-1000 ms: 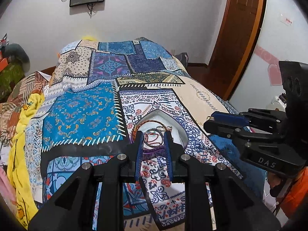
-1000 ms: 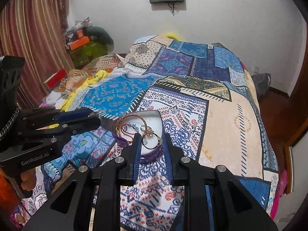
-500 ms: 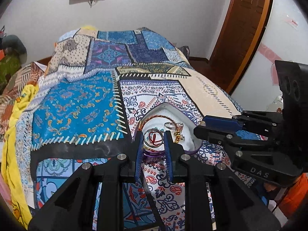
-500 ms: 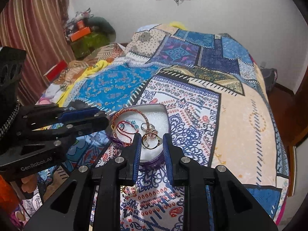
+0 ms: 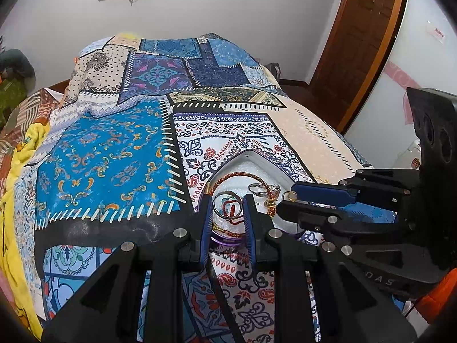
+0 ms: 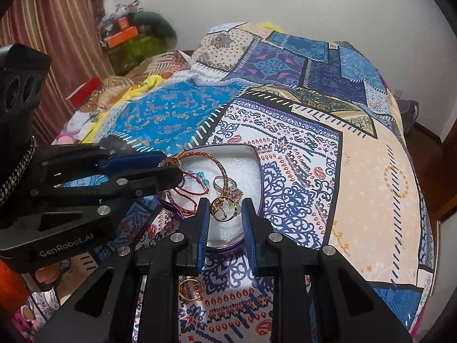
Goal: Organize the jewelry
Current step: 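Open the left tool to drop its ring while the right tool releases its ring into the tin, then withdraw both tools and move the right tool toward the last gold ring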
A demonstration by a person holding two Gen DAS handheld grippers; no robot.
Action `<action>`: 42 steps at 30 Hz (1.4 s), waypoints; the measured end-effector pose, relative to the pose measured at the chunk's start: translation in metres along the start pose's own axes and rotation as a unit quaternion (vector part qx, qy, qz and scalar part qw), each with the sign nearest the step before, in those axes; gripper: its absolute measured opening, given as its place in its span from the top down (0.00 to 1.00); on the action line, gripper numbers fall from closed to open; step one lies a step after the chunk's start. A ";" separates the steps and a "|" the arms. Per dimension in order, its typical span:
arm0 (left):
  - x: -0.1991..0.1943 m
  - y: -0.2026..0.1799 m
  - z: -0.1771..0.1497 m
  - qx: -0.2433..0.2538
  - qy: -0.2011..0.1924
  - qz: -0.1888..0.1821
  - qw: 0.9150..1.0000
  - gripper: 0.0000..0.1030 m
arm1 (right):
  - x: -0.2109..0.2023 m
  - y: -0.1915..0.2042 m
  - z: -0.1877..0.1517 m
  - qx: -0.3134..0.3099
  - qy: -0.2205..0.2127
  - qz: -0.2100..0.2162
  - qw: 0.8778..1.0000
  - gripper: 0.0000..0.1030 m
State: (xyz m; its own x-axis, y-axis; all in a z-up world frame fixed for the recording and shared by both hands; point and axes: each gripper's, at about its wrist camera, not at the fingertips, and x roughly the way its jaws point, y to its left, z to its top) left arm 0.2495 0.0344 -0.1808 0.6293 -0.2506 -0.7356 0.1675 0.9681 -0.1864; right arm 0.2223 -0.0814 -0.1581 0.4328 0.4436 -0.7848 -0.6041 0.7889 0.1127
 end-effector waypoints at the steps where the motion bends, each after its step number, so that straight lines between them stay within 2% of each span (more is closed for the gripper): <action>1: 0.001 0.000 0.000 0.000 0.001 0.000 1.000 0.80 | 0.000 0.000 0.000 0.000 0.000 0.000 1.000 0.80; 7: 0.001 0.000 0.001 -0.002 0.002 0.000 1.000 0.80 | 0.001 0.000 0.000 -0.001 0.000 -0.002 1.000 0.80; 14: -0.008 0.000 0.000 -0.004 -0.001 0.007 1.000 0.80 | -0.002 0.006 0.000 -0.014 -0.001 -0.026 1.000 0.80; 28: -0.053 -0.007 0.002 -0.005 -0.030 0.027 0.999 0.79 | -0.037 0.010 0.004 -0.011 -0.030 -0.035 0.999 0.75; 33: -0.067 -0.012 -0.004 -0.006 -0.032 0.035 0.999 0.69 | -0.055 0.010 0.001 -0.005 -0.043 -0.039 0.998 0.73; 35: -0.071 -0.015 -0.007 -0.006 -0.031 0.037 0.999 0.67 | -0.059 0.009 -0.001 -0.001 -0.044 -0.039 0.998 0.67; 38: -0.074 -0.018 -0.013 -0.007 -0.023 0.040 0.999 0.61 | -0.067 0.008 -0.008 0.005 -0.047 -0.042 0.998 0.64; 42: -0.074 -0.021 -0.022 -0.008 -0.010 0.042 0.999 0.60 | -0.072 0.005 -0.017 0.011 -0.044 -0.046 0.998 0.64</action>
State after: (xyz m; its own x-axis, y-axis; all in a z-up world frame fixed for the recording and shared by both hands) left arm 0.1826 0.0330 -0.1367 0.6554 -0.1682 -0.7363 0.1008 0.9856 -0.1354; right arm 0.1771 -0.1166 -0.1114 0.5430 0.4038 -0.7363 -0.5451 0.8364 0.0567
